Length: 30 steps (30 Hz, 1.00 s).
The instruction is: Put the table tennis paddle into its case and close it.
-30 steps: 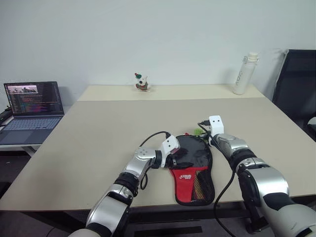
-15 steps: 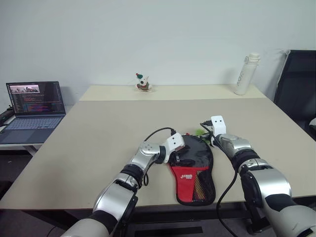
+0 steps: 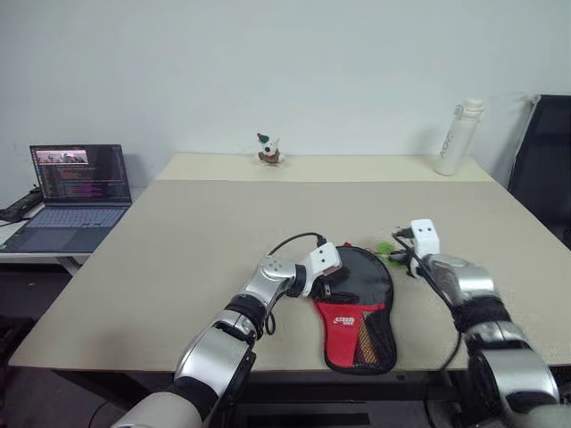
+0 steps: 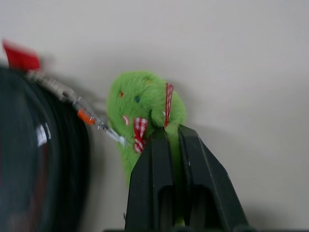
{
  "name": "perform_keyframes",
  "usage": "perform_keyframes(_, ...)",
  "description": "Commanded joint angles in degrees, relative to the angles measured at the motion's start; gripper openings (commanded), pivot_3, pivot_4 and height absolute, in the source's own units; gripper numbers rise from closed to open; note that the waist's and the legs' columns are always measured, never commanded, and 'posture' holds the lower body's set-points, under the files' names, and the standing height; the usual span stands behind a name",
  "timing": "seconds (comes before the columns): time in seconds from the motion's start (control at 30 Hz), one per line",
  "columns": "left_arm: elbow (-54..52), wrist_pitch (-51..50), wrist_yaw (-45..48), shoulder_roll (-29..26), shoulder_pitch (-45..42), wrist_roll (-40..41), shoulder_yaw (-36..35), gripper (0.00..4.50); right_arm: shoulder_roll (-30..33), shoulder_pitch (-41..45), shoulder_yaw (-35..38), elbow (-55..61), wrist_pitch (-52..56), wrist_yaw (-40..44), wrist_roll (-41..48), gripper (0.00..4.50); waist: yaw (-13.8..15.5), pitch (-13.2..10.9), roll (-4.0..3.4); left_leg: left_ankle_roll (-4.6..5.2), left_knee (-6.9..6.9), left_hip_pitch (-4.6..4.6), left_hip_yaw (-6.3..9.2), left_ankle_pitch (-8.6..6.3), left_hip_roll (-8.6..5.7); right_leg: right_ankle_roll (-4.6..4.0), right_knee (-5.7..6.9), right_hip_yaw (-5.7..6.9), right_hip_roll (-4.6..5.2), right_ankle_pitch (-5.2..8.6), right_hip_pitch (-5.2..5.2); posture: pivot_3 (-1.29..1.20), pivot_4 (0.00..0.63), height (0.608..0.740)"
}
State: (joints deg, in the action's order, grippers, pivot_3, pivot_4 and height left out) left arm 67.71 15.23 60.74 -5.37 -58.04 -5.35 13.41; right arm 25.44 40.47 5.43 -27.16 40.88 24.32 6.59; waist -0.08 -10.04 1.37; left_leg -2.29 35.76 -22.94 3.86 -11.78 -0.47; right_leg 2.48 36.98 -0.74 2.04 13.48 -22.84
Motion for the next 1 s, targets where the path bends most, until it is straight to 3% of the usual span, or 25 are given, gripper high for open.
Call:
perform_keyframes(0.03,4.7,-2.3,-0.1,-0.1,2.6,-5.1,3.5,3.46,4.5,-6.9,0.2,17.7,12.0,1.2,1.5,0.03,0.0,0.0,-0.04,0.0,0.0,-0.02,0.03,0.0,0.0,0.0,0.01,0.03,0.0,0.0,0.0,0.0,0.15,0.74)
perform_keyframes(0.3,5.6,-2.6,-2.1,1.9,1.6,-5.9,3.5,3.46,16.9,-25.7,2.9,55.9,34.8,9.3,12.9,0.03,0.4,0.2,-0.14,-0.01,0.14,0.07,0.23,-0.02,-0.02,0.01,-0.16,0.25,0.06,0.09,0.3,0.0,0.15,0.74)
perform_keyframes(0.43,6.0,-2.6,-3.0,2.8,1.1,-6.2,3.2,3.46,20.6,-31.4,3.7,67.0,41.1,13.6,20.2,0.03,0.3,0.2,-0.06,-0.02,0.17,0.15,0.39,-0.03,-0.02,-0.12,-0.21,0.44,0.12,0.22,0.51,0.0,0.15,0.74)
perform_keyframes(0.63,6.2,-2.4,-3.9,3.1,0.9,-6.5,3.2,3.46,27.8,-38.3,0.8,73.9,38.4,20.2,26.5,0.03,0.7,0.2,-0.03,-0.03,0.25,0.14,0.53,-0.03,0.03,-0.22,-0.3,0.6,0.37,0.33,0.63,0.0,0.15,0.74)
perform_keyframes(0.8,6.2,-2.4,-4.6,3.1,0.8,-6.6,3.1,3.46,37.0,-45.1,-1.6,76.4,29.3,27.8,27.9,0.03,1.0,0.3,0.16,0.14,0.17,0.04,0.65,-0.2,-0.23,0.43,-0.32,0.88,0.77,0.52,0.67,0.0,0.15,0.74)
perform_keyframes(1.0,6.1,-2.3,-5.1,3.0,0.9,-6.6,3.0,3.46,39.6,-47.8,-1.1,76.7,23.9,31.7,30.4,0.03,1.0,0.3,0.28,0.13,0.2,0.03,0.75,-0.28,-0.22,0.46,-0.33,1.12,0.87,0.57,0.71,0.0,0.15,0.74)
